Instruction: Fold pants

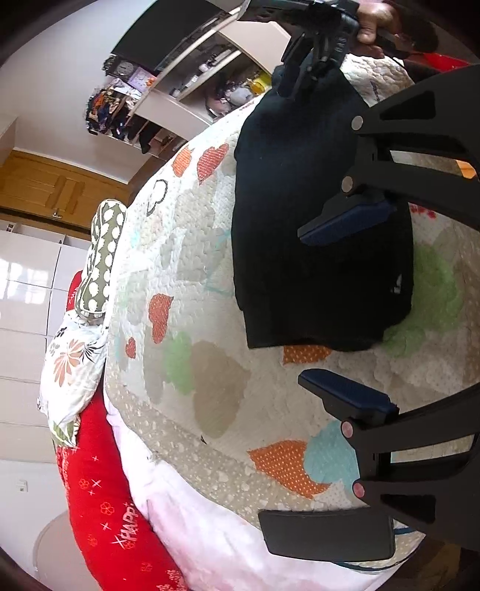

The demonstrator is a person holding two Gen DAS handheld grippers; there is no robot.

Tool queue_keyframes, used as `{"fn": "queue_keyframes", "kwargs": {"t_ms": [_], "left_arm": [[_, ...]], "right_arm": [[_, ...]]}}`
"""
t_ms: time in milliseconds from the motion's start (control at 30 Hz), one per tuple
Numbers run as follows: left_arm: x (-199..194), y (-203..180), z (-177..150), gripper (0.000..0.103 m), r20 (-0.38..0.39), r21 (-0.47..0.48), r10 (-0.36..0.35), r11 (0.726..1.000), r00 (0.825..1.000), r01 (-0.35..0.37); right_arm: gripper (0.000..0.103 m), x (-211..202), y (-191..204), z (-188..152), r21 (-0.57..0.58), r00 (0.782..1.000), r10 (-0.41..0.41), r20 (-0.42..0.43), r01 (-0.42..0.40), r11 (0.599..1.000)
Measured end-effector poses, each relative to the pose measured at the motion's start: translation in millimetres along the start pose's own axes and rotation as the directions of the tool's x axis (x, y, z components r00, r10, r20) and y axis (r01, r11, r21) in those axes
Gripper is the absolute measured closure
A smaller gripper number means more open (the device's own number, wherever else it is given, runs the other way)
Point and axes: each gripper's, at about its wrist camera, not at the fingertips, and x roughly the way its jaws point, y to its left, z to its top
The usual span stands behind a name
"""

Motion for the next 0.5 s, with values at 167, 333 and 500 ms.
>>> {"fn": "queue_keyframes", "kwargs": {"t_ms": [167,333,500], "left_arm": [[14.6,-19.9,-1.9,0.033,0.003,0.032,-0.010,0.999,1.000,0.010],[38.4,-21.0,-8.0,0.033,-0.031,0.027,0.017,1.000,0.999,-0.016],[57.5,-14.1,-16.3,0.033,-0.070,0.029,0.055,0.998,0.996,-0.053]], "right_arm": [[0.046,20.7,24.1,-0.9,-0.021,0.999,0.031,-0.033,-0.031,0.999],[0.045,42.0,32.4,-8.3,-0.023,0.996,0.016,-0.086,-0.018,1.000],[0.042,45.7,32.0,-14.1,-0.014,0.997,0.009,-0.078,-0.010,1.000]]}}
